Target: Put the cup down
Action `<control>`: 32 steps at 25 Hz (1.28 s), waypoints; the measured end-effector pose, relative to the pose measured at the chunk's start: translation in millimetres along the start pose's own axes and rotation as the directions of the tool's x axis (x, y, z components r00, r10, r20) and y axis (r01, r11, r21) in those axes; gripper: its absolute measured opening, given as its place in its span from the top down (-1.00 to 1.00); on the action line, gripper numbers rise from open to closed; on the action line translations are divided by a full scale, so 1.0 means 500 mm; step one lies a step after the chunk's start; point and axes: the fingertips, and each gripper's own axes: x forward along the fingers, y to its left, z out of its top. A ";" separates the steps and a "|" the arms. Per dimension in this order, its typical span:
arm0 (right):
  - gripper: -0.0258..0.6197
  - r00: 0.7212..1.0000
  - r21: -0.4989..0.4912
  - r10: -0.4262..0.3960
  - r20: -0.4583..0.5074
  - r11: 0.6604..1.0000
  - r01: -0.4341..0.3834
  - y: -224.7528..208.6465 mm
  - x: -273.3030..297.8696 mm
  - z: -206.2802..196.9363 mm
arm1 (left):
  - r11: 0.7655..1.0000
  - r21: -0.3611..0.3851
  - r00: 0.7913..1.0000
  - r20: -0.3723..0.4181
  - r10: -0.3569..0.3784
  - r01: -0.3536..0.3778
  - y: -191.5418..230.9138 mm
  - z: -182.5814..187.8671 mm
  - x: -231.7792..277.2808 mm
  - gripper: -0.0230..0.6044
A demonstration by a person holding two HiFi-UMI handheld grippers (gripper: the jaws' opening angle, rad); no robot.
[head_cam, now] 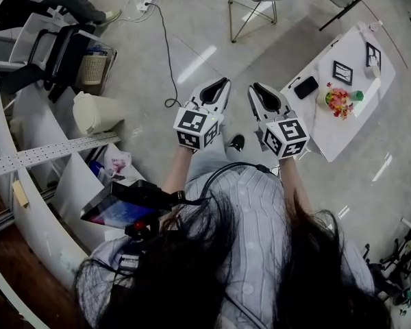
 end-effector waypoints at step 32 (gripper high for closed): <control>0.74 0.996 0.016 -0.061 0.068 0.998 0.060 -0.012 -0.138 -0.011 | 0.994 0.079 0.996 -0.058 -0.066 0.071 -0.139 -0.023 -0.015 0.82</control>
